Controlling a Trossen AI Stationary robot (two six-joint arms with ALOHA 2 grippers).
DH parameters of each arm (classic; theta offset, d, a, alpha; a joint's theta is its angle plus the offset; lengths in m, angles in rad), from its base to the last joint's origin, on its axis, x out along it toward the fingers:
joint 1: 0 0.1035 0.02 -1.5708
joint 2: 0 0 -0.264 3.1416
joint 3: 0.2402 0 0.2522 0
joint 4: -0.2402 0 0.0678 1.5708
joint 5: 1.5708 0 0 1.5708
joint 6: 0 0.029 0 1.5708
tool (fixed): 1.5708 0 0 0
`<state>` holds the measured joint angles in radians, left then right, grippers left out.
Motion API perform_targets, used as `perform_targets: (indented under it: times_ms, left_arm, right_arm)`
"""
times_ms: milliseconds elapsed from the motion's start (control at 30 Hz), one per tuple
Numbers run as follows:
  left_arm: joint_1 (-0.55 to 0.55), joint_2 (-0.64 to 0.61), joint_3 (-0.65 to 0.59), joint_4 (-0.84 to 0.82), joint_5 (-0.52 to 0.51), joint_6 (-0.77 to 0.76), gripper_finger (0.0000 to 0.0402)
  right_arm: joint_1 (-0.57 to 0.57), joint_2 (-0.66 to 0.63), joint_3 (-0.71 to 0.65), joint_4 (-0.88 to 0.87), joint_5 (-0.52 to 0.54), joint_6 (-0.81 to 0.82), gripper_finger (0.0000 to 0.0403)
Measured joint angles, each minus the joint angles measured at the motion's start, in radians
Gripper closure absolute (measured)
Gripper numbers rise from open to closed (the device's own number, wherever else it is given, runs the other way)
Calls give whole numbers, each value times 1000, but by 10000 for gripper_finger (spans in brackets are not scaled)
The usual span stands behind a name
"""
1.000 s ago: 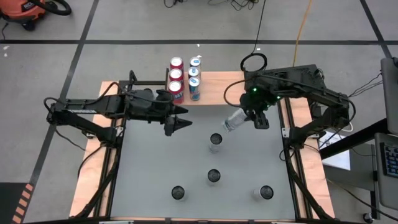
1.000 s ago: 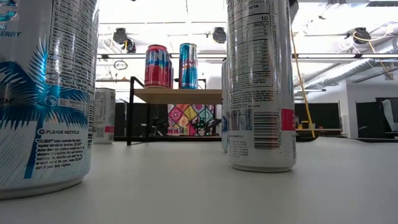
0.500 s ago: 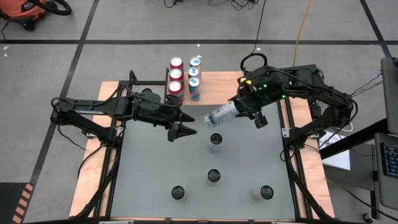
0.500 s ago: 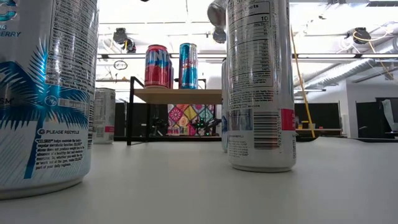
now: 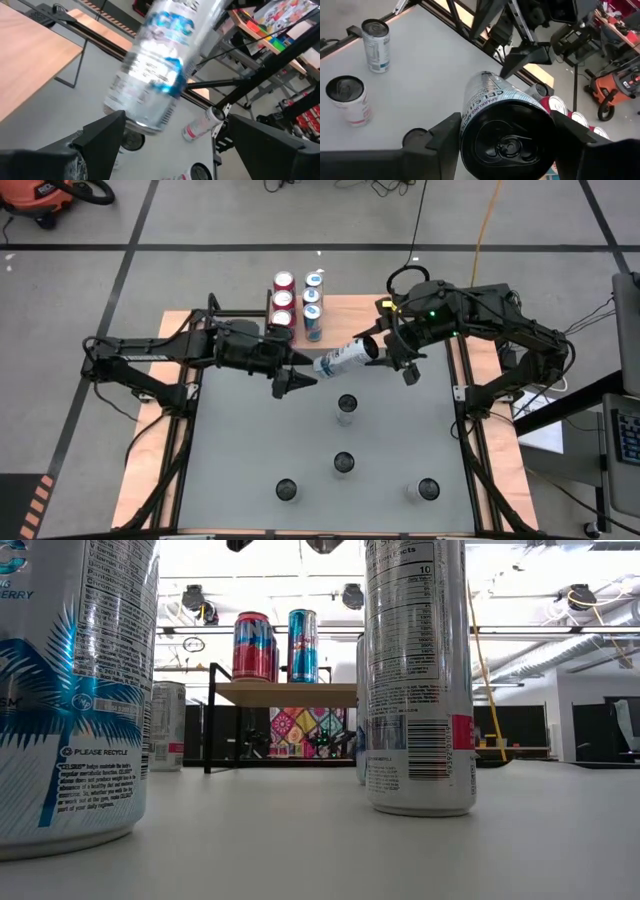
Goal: Place canned beverage on shelf
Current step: Put the top right white-blue soda can on the shelf
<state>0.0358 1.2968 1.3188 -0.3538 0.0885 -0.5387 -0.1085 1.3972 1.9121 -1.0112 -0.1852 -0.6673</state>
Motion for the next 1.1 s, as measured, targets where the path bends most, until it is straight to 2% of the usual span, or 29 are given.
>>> perform_targets:
  times_ms: [333,467,767,867,1100]
  left_arm:
    - [22,-35,7,-62,-30,6,43]
    - [47,-28,7,-41,27,6,43]
    - [77,-26,7,-7,260,-4,43]
    - [76,-26,7,2,299,-13,43]
    - [76,-14,5,33,315,-58,43]
  right_arm:
    - [0,0,0,-2,-11,-38,199]
    - [0,6,0,64,-60,-55,199]
    - [-1,26,0,131,-135,-82,199]
    - [0,29,0,143,-140,-105,199]
    - [-1,29,0,168,-141,-139,199]
